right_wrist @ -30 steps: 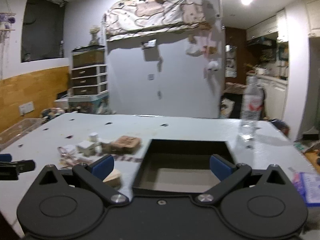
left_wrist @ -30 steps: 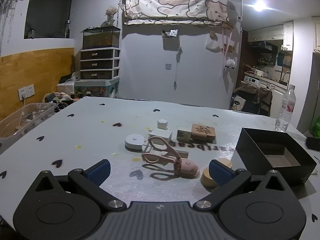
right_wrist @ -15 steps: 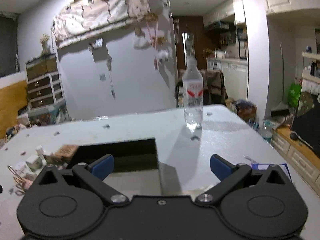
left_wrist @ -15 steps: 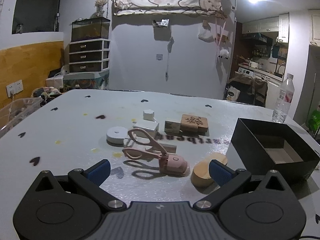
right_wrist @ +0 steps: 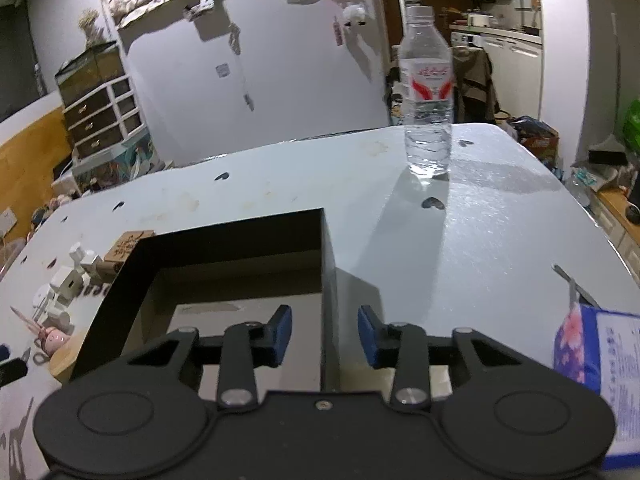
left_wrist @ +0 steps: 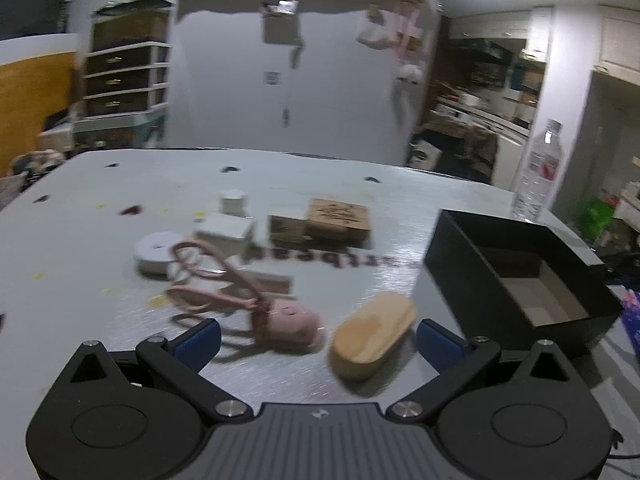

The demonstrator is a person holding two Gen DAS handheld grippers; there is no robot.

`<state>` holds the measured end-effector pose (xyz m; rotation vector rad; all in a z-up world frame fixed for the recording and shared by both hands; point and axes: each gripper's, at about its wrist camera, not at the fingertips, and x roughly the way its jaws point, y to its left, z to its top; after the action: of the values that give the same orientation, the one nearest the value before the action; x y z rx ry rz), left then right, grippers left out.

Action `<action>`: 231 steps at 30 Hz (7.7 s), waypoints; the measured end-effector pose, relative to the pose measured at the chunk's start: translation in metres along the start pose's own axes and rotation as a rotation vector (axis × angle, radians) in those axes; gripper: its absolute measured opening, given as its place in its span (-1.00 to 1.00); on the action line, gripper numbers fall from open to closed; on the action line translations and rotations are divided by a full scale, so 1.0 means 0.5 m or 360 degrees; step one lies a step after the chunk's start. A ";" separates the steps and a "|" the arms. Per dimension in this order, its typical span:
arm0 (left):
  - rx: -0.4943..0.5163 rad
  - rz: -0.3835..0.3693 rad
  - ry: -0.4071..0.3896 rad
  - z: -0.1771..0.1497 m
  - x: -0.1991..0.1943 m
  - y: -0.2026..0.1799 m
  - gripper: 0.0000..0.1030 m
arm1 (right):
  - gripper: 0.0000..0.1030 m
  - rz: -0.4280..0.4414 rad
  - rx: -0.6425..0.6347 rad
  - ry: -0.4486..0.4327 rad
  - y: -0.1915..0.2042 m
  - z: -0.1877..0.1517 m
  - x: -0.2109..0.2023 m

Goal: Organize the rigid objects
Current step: 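Reach the left tool to the wooden oval block and grasp it, then carry the wooden block with the left tool into the black box and release, then move the left tool to the pink eyelash curler and grasp it, then carry the pink eyelash curler with the left tool into the box and release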

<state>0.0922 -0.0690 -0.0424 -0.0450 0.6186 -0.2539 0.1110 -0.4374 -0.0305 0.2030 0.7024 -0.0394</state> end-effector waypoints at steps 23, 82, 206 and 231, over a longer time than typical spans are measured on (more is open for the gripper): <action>0.0590 -0.0337 0.0434 0.035 0.172 -0.085 0.01 | -0.93 -0.0132 -0.0138 0.0191 0.027 0.017 0.027; -0.0402 -0.0502 0.0687 0.154 0.371 -0.426 0.27 | -0.90 -0.0057 0.0100 0.0110 0.005 0.002 0.022; 0.0636 -0.1036 0.0455 0.100 0.234 -0.390 0.15 | -0.87 -0.0006 0.0095 0.0104 -0.001 -0.002 0.019; 0.0380 -0.1148 0.0611 0.103 0.267 -0.402 0.71 | -0.86 0.0012 0.0141 0.0121 -0.009 0.000 0.023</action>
<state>0.1823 -0.2983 -0.0527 0.0138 0.9357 -1.0509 0.1193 -0.4415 -0.0386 0.2934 0.7760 -0.0559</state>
